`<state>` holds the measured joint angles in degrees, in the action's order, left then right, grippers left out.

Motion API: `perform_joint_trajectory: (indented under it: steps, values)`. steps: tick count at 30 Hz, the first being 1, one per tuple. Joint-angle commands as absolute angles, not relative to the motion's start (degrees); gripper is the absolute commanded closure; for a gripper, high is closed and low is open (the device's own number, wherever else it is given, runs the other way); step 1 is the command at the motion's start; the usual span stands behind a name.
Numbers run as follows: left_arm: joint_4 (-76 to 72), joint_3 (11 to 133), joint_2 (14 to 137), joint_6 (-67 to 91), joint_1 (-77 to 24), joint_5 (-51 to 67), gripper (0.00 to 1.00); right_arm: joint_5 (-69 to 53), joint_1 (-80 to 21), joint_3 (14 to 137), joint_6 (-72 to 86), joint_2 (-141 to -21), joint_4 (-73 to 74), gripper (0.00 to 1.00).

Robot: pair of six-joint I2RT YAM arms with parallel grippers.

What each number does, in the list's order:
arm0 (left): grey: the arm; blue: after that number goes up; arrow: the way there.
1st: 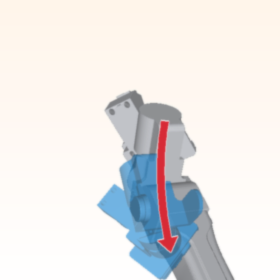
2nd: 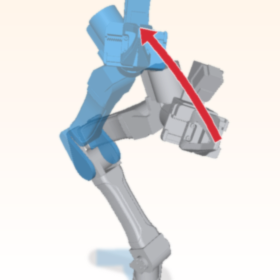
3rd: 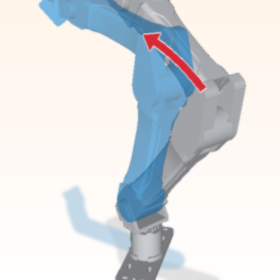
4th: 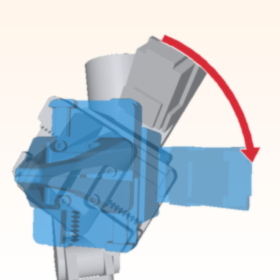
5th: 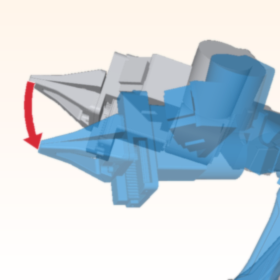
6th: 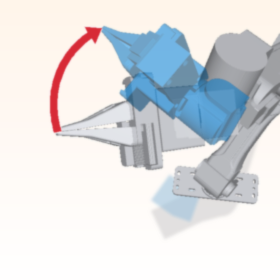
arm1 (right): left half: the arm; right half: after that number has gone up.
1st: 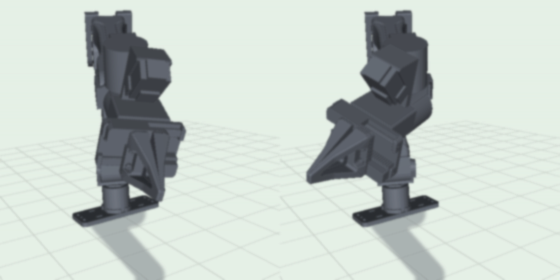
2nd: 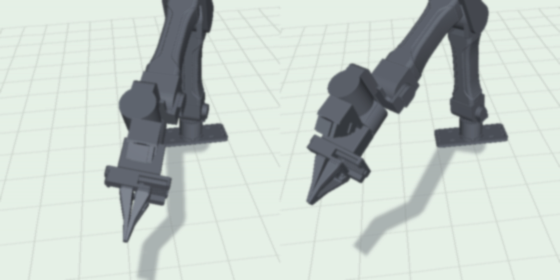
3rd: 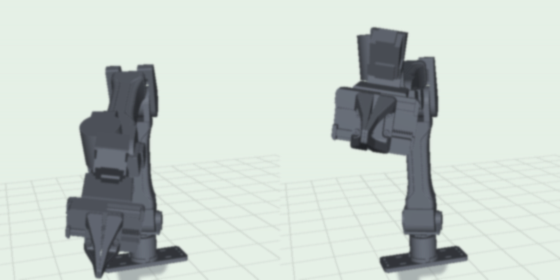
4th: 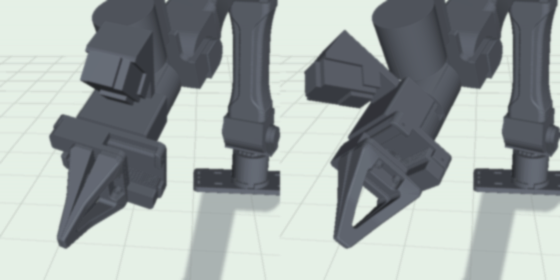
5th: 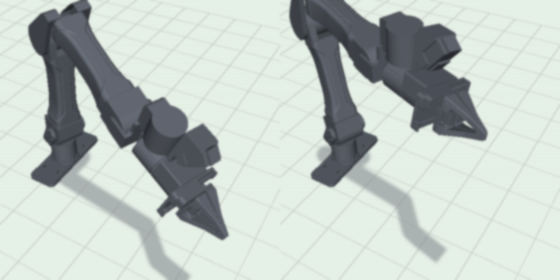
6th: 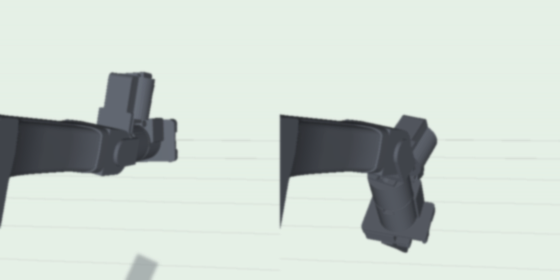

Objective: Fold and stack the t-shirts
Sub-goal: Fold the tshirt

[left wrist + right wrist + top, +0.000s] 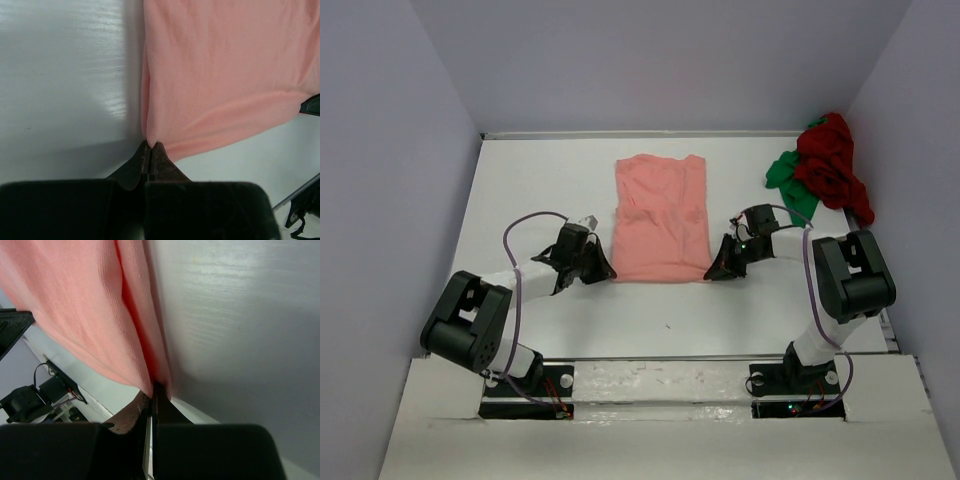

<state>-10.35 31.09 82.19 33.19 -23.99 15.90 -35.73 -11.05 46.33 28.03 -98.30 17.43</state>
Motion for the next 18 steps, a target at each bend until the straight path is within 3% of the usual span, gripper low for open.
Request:
perform_joint_trajectory:
  steps: [1, 10, 15, 16, 18]
  values:
    - [-7.7, 29.6, 80.2, 33.0, -23.9, 15.0, 1.0, -25.6, -11.4, 43.9, 27.4, -97.3, 22.5, 0.97]
    - [-8.6, 26.3, 77.8, 34.8, -25.4, 15.4, 1.0, -24.8, -16.3, 41.4, 29.3, -96.6, 23.1, 0.9]
    - [-8.7, 26.9, 77.7, 35.2, -26.0, 14.9, 1.0, -24.7, -17.0, 40.4, 30.1, -96.6, 22.2, 0.65]
    - [-8.7, 27.0, 78.0, 35.2, -26.2, 14.9, 1.0, -25.3, -17.0, 40.3, 30.1, -96.1, 22.0, 0.64]
    - [-8.7, 27.4, 78.7, 35.0, -26.4, 14.9, 1.0, -25.1, -17.0, 40.2, 30.3, -94.9, 21.7, 0.48]
